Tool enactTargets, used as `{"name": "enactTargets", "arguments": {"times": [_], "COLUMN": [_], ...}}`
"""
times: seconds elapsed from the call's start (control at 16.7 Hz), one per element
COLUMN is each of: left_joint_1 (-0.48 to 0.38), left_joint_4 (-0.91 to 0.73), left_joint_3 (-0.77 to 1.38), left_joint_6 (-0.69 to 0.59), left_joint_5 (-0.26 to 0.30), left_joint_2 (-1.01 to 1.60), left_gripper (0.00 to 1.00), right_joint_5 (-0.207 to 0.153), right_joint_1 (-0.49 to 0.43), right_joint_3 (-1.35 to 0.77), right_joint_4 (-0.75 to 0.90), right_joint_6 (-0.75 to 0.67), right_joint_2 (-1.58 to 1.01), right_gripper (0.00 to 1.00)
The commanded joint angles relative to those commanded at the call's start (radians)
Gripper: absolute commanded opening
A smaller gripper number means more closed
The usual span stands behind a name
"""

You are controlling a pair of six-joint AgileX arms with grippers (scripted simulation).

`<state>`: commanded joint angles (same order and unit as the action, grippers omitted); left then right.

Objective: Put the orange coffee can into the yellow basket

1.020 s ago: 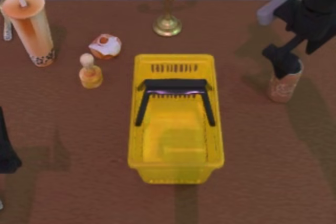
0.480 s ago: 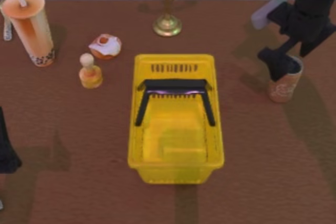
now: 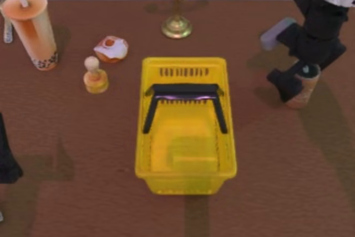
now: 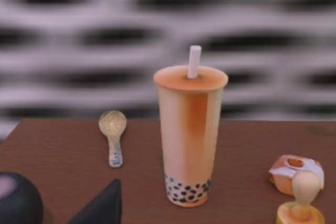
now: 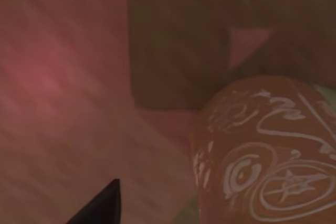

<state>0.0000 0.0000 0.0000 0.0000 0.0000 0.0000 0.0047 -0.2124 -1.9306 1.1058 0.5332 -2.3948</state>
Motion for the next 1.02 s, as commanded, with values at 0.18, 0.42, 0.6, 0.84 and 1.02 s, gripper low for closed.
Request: {"name": "enactTargets", "arguments": {"times": [0.18, 0.42, 0.6, 0.84, 1.02], "left_joint_1": [0.000, 0.000, 0.000, 0.000, 0.000], "left_joint_4": [0.000, 0.000, 0.000, 0.000, 0.000], "left_joint_3": [0.000, 0.000, 0.000, 0.000, 0.000], "left_joint_6": [0.000, 0.000, 0.000, 0.000, 0.000], "left_joint_5": [0.000, 0.000, 0.000, 0.000, 0.000], "left_joint_2": [0.000, 0.000, 0.000, 0.000, 0.000], "left_gripper": [1.00, 1.00, 1.00, 1.00, 1.00], "right_joint_5": [0.000, 0.000, 0.000, 0.000, 0.000], "right_joint_1": [0.000, 0.000, 0.000, 0.000, 0.000], "right_joint_3": [0.000, 0.000, 0.000, 0.000, 0.000], "right_joint_4": [0.000, 0.000, 0.000, 0.000, 0.000], "right_joint_6": [0.000, 0.000, 0.000, 0.000, 0.000], "right_joint_2": [0.000, 0.000, 0.000, 0.000, 0.000], "right_gripper": [1.00, 0.70, 0.47, 0.17, 0.00]}}
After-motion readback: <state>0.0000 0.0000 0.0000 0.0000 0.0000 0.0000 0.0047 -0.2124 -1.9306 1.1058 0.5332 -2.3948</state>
